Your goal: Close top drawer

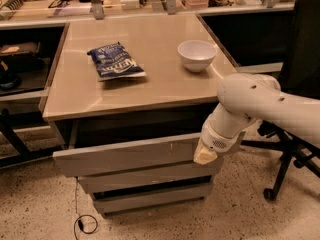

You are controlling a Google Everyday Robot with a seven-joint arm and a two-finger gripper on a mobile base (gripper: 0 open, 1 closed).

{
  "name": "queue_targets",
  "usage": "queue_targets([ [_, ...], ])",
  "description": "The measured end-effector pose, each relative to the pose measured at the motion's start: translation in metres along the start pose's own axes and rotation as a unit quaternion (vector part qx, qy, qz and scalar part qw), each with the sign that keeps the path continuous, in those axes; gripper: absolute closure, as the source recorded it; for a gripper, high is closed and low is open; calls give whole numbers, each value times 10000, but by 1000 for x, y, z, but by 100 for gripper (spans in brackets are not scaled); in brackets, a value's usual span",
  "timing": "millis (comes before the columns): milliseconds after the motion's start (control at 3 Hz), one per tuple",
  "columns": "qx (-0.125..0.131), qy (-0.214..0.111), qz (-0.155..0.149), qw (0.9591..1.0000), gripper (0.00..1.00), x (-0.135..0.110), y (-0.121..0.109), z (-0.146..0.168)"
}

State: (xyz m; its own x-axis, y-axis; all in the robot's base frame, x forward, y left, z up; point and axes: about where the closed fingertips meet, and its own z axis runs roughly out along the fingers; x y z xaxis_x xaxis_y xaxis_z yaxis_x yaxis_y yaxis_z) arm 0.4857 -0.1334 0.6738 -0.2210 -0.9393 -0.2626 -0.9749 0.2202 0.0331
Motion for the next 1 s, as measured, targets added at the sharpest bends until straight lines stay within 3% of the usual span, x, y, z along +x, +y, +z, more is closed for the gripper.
queue_targets([
  [667,64,58,-52,9999,100,-16,-37,14],
  [1000,61,57,-53,10000,81,-16,-37,14],
])
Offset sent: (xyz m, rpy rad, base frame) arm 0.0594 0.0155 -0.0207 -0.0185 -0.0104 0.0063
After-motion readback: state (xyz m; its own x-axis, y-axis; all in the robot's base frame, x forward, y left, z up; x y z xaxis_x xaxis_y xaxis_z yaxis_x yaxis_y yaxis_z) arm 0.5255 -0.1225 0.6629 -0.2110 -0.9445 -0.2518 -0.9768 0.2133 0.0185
